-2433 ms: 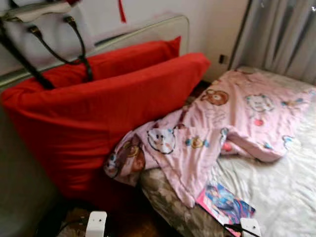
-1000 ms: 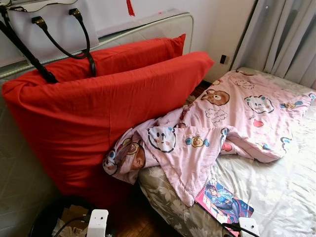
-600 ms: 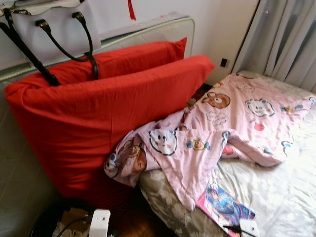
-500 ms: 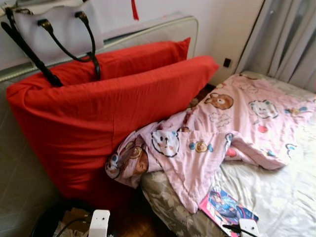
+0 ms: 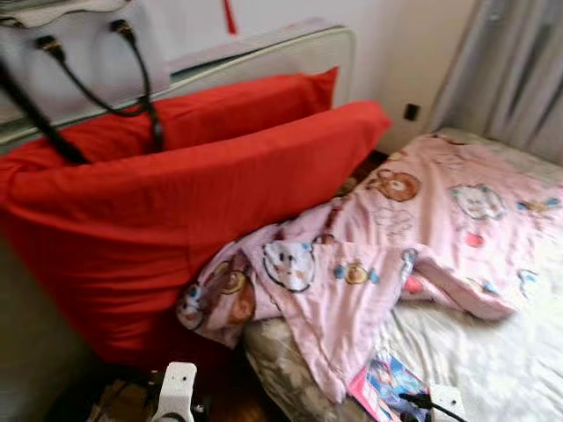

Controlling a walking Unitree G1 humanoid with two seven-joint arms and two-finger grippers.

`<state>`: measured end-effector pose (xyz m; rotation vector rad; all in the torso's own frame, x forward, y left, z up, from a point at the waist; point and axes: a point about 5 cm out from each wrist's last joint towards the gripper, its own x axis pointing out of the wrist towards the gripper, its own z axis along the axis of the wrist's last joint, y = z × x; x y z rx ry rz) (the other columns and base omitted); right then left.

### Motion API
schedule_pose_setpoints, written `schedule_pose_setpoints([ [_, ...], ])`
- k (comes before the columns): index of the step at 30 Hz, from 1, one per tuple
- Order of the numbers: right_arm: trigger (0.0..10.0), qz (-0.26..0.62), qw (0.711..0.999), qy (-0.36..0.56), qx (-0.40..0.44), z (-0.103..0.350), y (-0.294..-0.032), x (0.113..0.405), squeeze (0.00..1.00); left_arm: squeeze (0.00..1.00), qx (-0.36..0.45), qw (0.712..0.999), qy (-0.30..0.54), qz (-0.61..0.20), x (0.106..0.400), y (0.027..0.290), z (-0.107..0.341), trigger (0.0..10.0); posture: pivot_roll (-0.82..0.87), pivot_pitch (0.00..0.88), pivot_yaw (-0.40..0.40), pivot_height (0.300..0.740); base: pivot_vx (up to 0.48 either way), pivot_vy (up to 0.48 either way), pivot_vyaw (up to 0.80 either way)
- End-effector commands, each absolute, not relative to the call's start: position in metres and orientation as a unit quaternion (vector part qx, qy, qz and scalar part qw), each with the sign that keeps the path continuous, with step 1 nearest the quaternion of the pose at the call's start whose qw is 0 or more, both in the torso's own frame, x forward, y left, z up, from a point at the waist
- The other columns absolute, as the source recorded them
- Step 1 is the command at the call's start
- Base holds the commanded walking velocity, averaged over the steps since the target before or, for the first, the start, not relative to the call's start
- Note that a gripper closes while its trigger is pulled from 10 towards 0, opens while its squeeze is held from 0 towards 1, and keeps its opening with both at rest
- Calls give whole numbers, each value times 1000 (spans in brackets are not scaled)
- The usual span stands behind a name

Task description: Clean up the room

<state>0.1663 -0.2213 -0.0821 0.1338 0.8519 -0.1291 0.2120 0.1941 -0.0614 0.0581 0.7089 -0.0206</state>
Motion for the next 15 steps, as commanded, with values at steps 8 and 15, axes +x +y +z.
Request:
schedule_pose_setpoints([
  [8, 10000, -105, 917, 360, 133, -80, -226, 162, 0, 0, -13, 981, 192, -40, 246, 185, -23, 10000, -54, 15, -13, 740, 0, 0, 0],
  [15, 10000, -49, 988, 92, 111, -2, -200, 255, 0, 0, -9, 995, 63, -74, 263, 170, 20, 10000, -67, 20, -21, 740, 0, 0, 0],
])
